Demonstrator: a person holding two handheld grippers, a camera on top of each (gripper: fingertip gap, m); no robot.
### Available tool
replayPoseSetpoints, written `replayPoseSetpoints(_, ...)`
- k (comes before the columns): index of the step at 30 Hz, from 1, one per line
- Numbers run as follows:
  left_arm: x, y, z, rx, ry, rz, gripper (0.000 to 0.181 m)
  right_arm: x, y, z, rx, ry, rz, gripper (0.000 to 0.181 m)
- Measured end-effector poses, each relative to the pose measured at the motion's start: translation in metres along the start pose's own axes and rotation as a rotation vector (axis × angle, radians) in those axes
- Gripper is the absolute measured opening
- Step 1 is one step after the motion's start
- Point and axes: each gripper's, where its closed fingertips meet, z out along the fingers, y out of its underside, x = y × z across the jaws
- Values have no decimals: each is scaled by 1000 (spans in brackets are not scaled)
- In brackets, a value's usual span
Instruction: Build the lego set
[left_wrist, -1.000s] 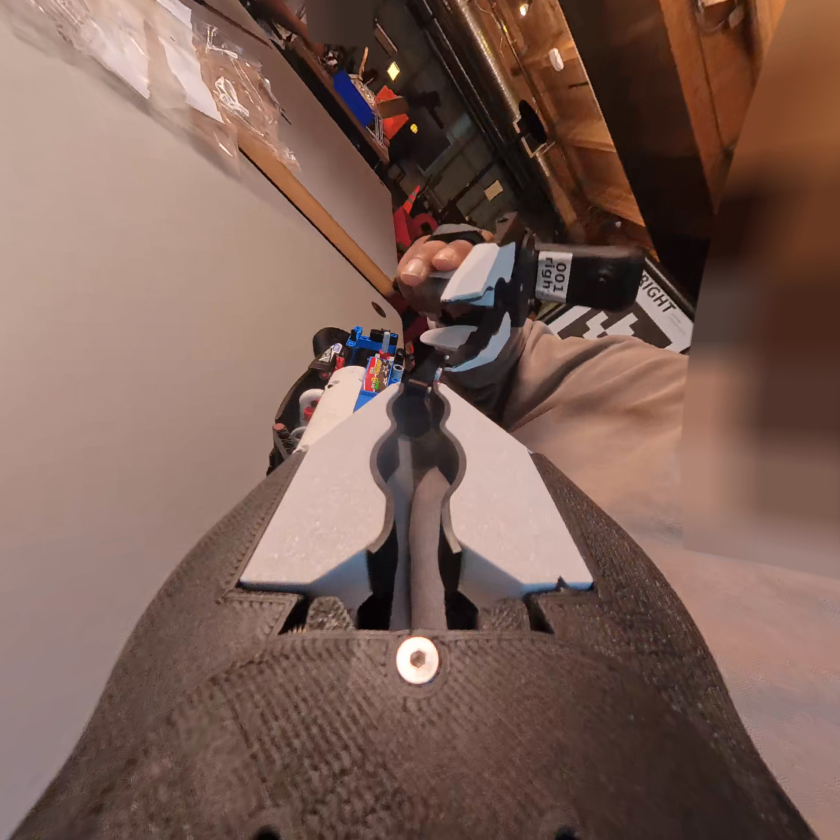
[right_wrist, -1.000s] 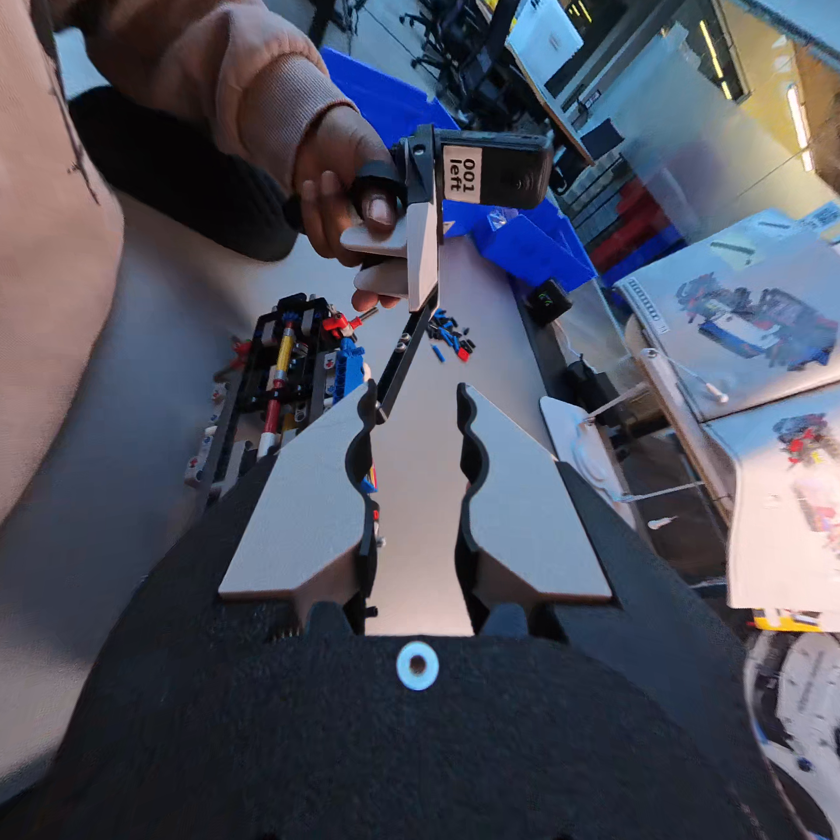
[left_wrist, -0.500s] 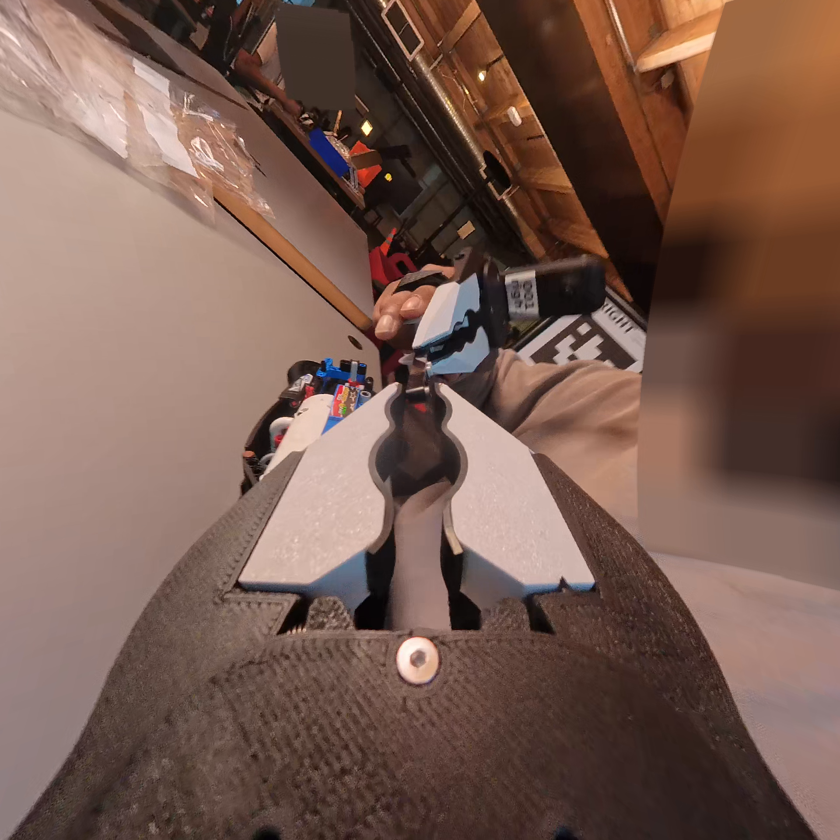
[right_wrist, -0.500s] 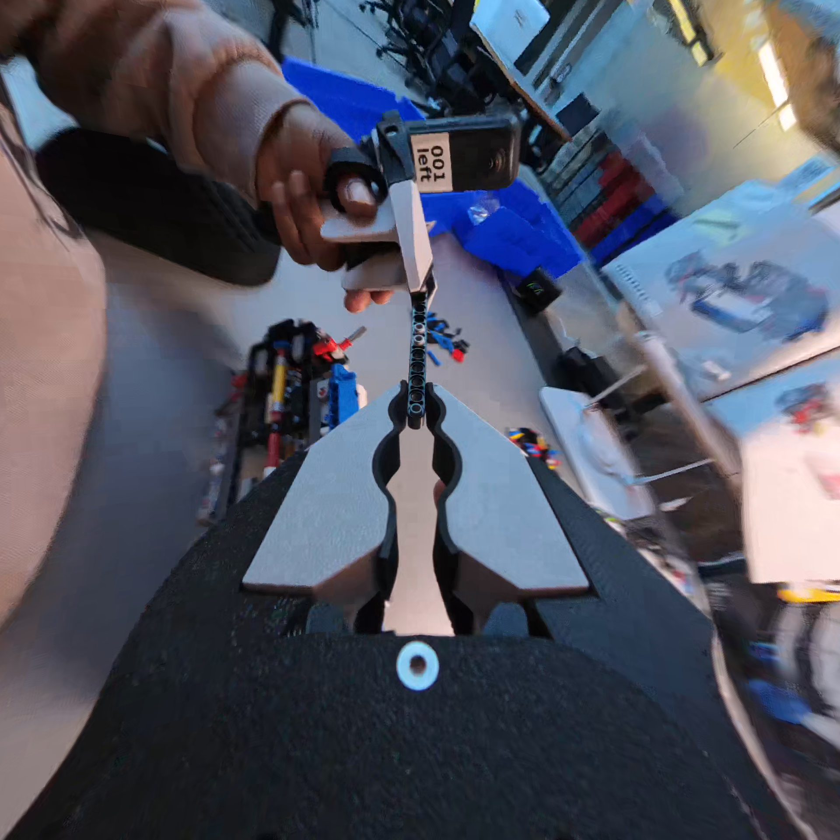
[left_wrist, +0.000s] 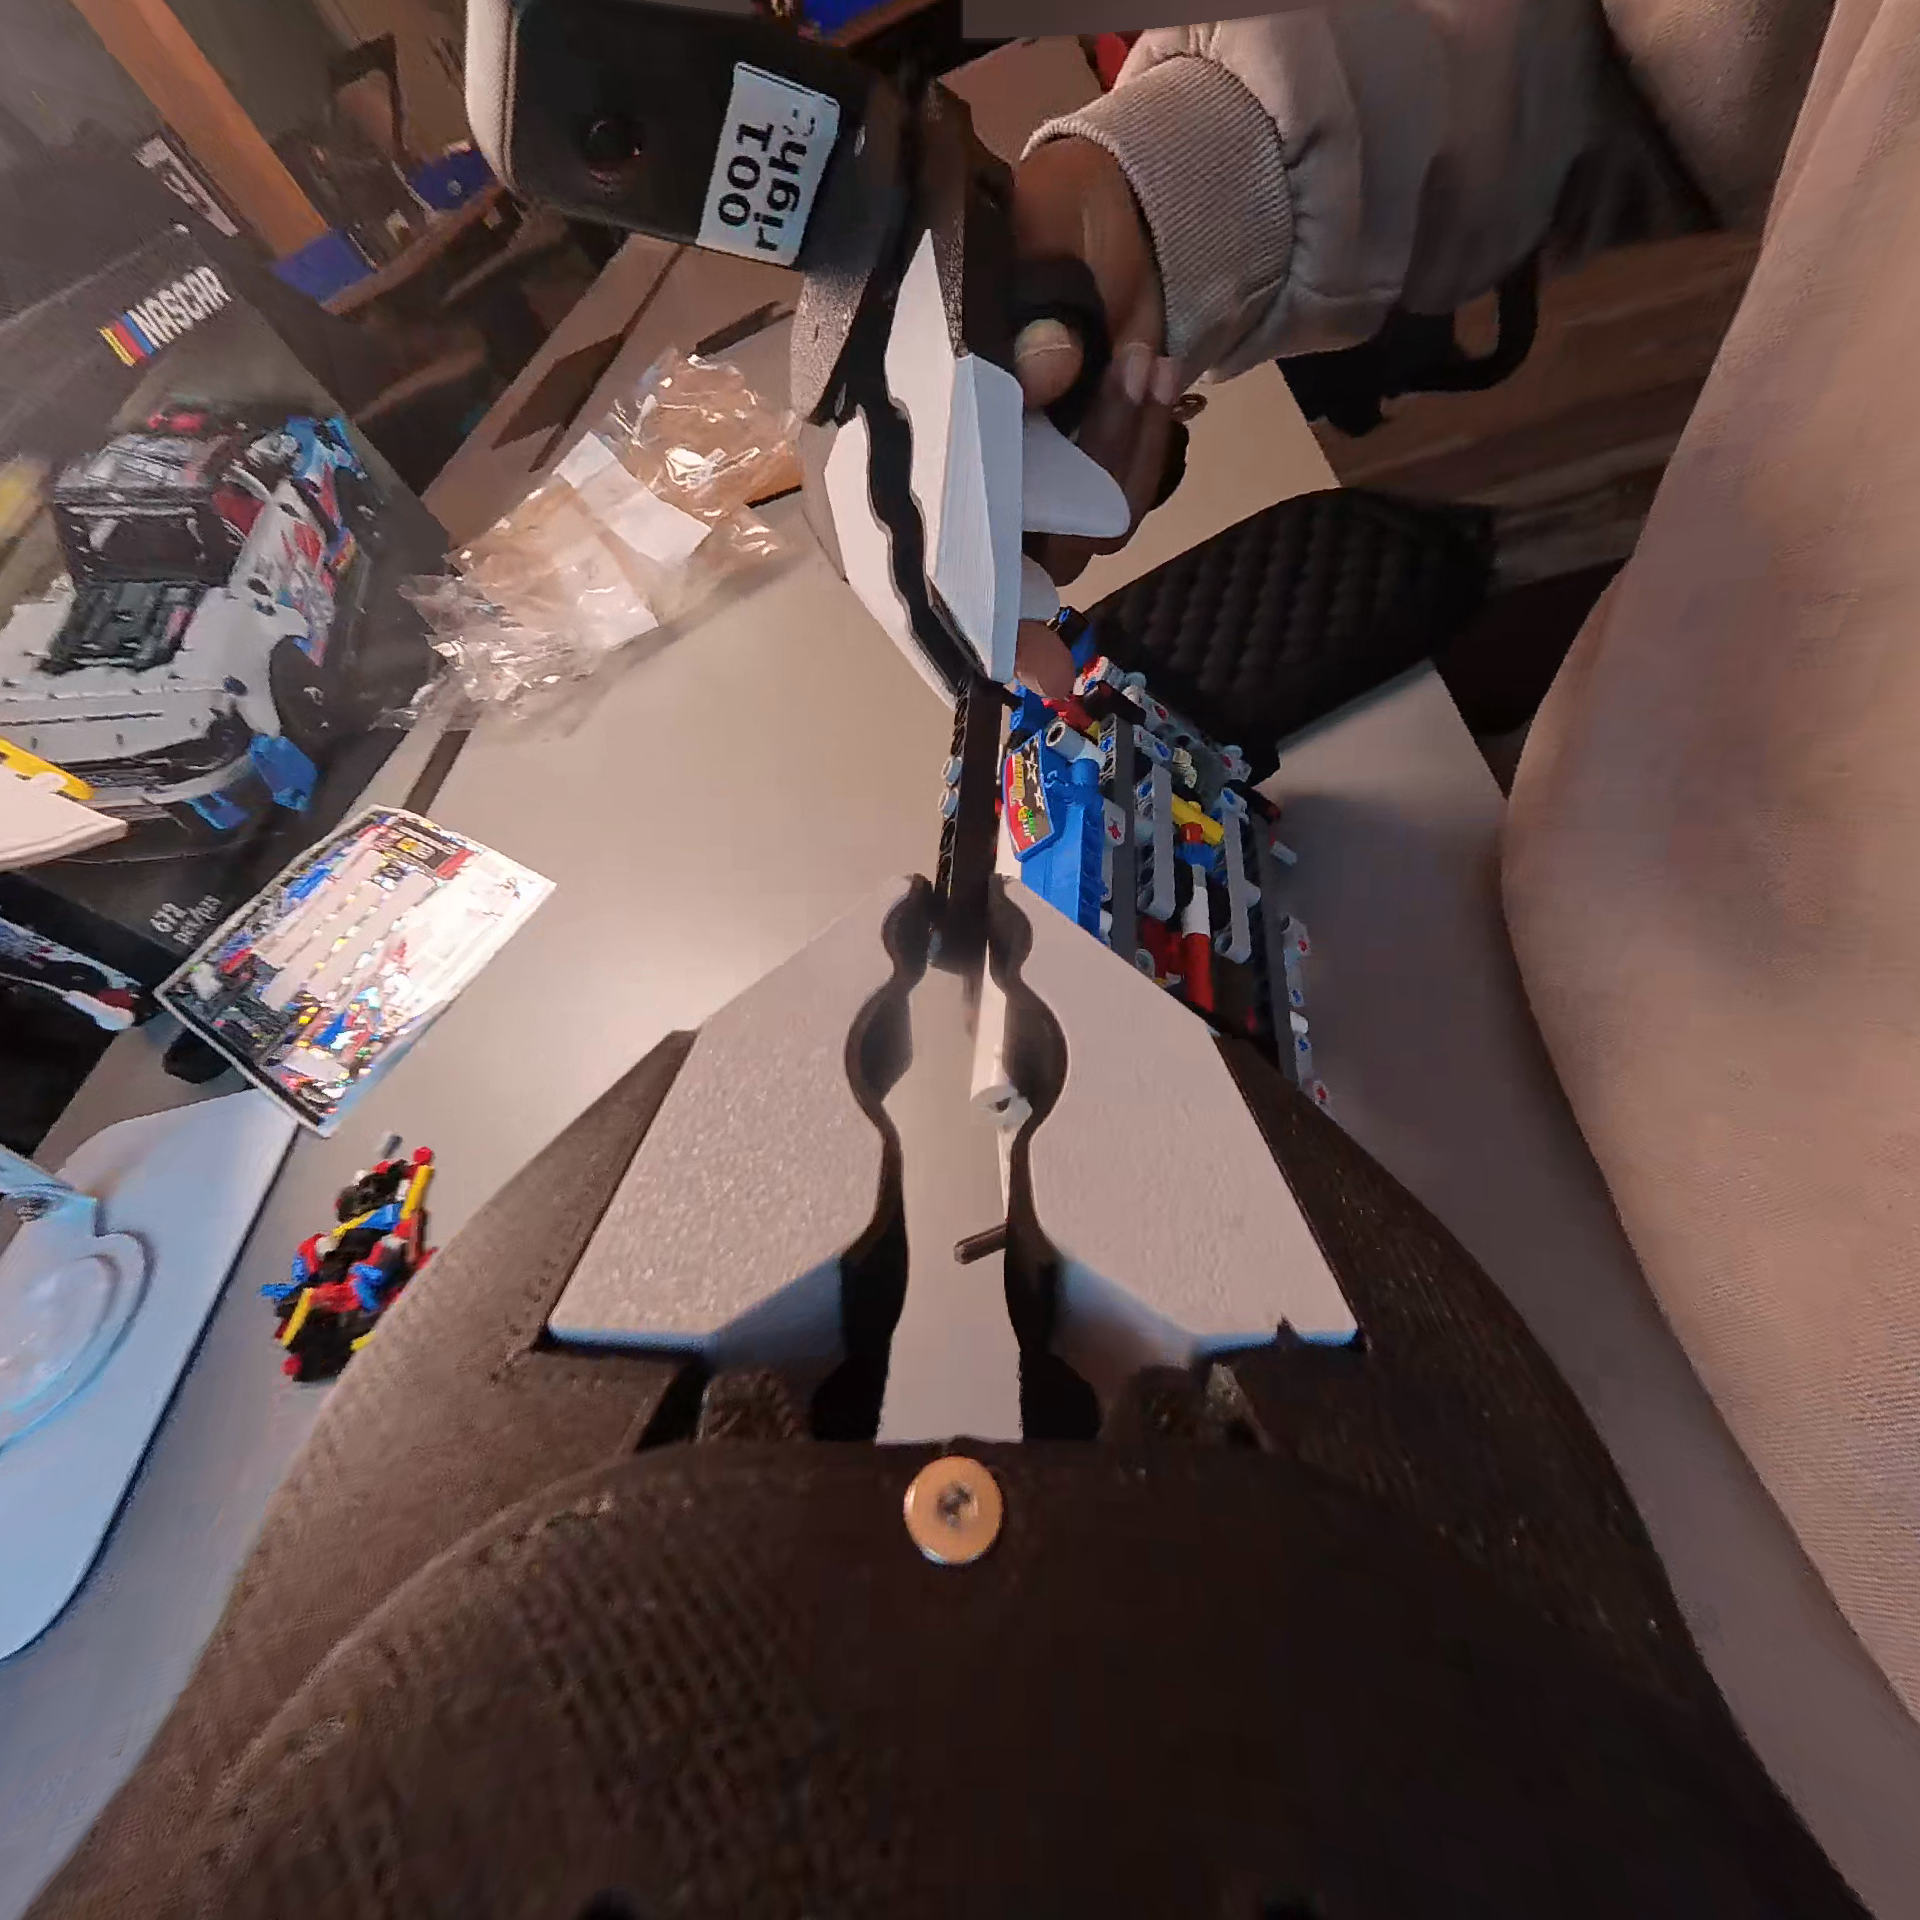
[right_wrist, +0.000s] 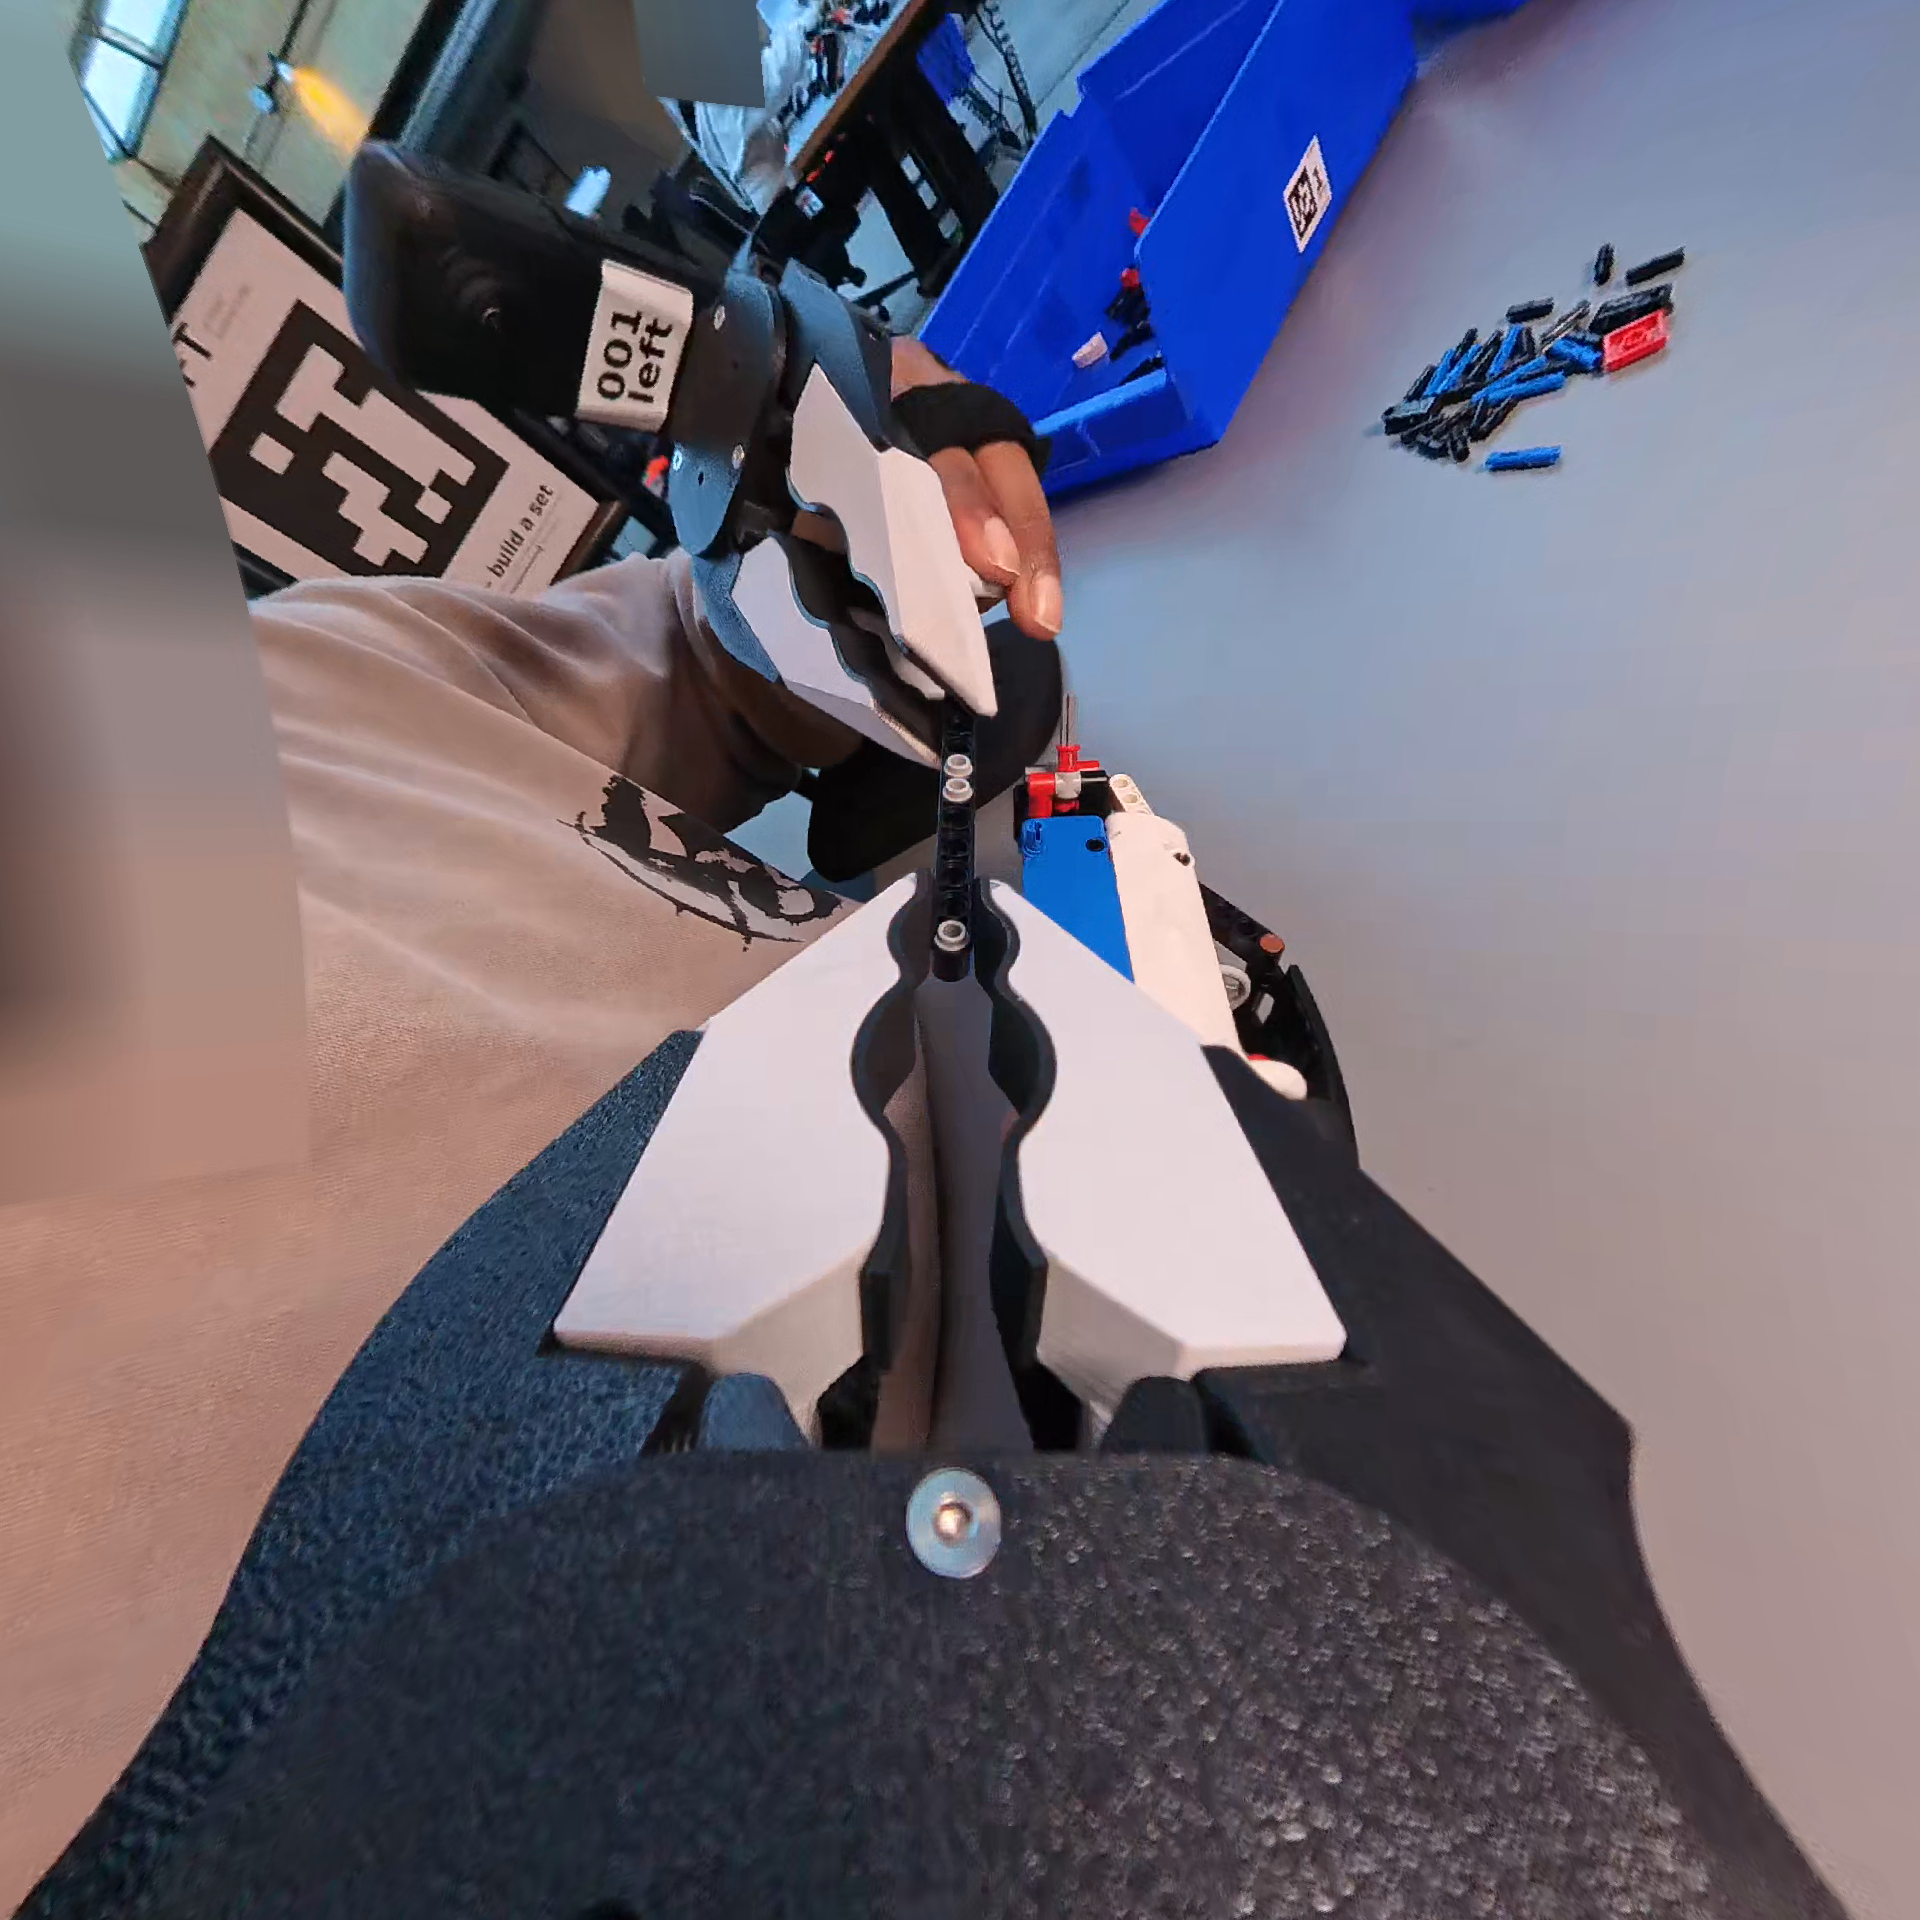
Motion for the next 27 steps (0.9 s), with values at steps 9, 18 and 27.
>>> replayPoseSetpoints(9, 7, 20, 5, -100, 90, -159, 8, 11, 8, 4, -111, 239, -409, 8)
replayPoseSetpoints(18, 11, 28, 8, -147, 95, -127, 8, 21, 22, 0, -249, 459, -847, 12)
replayPoseSetpoints(27, 18, 27, 4, -145, 152, -155, 11, 22, 27, 0, -300, 457, -888, 7)
